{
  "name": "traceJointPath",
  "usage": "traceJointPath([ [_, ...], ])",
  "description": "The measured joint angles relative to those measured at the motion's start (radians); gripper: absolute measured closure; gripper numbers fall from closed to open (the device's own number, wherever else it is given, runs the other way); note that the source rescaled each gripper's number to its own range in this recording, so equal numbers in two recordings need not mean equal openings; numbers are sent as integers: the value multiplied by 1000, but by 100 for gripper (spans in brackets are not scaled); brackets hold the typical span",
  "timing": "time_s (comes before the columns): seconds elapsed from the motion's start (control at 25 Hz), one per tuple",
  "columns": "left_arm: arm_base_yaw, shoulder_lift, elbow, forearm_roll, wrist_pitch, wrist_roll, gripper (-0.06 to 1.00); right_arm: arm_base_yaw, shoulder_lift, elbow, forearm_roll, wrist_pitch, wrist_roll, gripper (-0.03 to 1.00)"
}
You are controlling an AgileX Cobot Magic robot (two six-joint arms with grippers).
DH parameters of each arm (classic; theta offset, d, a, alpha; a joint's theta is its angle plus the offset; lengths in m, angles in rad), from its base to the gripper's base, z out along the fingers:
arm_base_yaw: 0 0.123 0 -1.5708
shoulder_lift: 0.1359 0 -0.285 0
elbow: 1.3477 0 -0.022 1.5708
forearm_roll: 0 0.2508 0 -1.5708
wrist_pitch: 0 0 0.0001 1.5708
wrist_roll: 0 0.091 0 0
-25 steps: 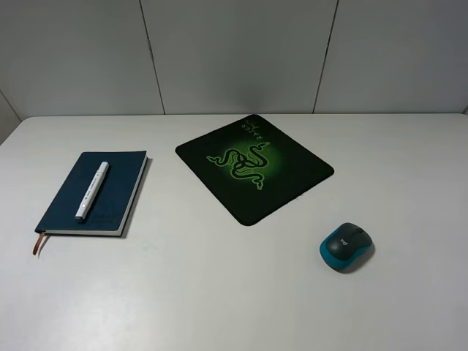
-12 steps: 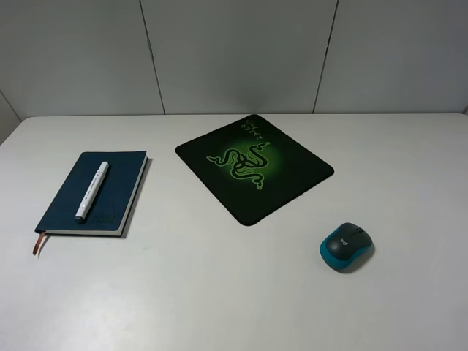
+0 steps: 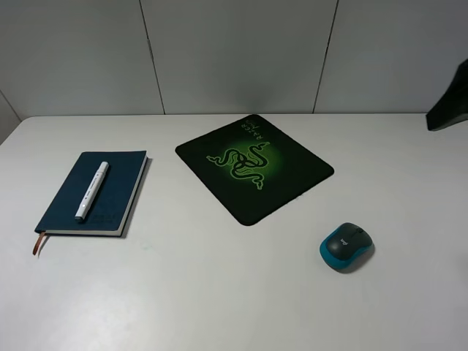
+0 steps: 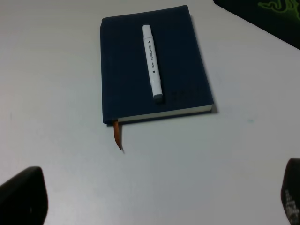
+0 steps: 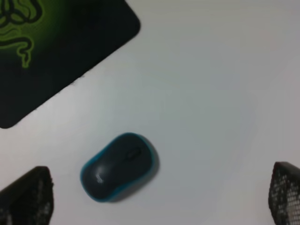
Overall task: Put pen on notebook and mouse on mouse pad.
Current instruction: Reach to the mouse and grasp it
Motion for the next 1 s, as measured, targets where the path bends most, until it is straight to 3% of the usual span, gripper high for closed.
traceJointPath([
  [0.24, 0, 0, 0, 0, 0, 1, -6, 171, 164, -73, -141, -14, 264, -3],
  [0.44, 0, 0, 0, 0, 0, 1, -6, 270, 226, -81, -174, -18, 504, -3],
  [0.72, 0, 0, 0, 0, 0, 1, -6, 314, 312, -81, -165, -2, 786, -3],
  [1.0, 0, 0, 0, -1, 0, 1, -6, 314, 408, -55, -116, 12, 885, -3],
])
